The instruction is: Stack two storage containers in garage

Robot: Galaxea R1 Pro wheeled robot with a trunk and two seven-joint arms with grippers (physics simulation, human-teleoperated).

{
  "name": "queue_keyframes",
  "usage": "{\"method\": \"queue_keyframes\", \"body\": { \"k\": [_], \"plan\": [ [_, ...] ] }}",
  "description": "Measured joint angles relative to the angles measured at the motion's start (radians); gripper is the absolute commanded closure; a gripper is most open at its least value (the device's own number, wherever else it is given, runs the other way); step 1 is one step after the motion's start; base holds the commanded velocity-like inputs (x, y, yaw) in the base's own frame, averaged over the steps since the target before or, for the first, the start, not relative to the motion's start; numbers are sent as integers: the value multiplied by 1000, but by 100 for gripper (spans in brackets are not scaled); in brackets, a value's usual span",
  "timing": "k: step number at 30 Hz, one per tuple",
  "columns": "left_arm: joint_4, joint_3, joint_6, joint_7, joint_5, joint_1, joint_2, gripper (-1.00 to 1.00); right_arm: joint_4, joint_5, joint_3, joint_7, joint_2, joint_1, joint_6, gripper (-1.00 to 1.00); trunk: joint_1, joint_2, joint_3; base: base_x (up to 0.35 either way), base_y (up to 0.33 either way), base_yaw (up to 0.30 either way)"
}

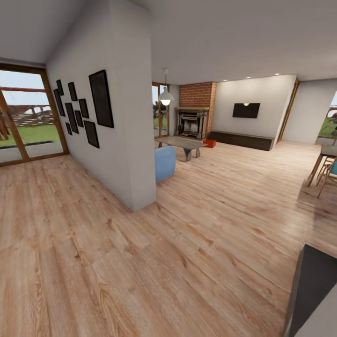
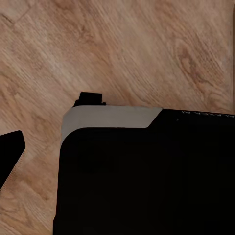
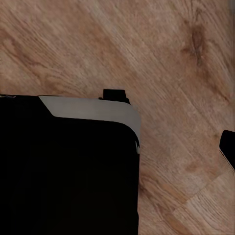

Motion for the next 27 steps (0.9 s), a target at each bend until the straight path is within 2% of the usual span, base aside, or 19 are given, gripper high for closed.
{"method": "queue_keyframes", "body": {
  "k": [27],
  "plan": [
    [0, 0, 1, 0, 0, 0, 0, -100, 0, 0, 0, 0, 0, 0, -4, -100, 0, 0, 0, 322, 0, 0]
  ]
}}
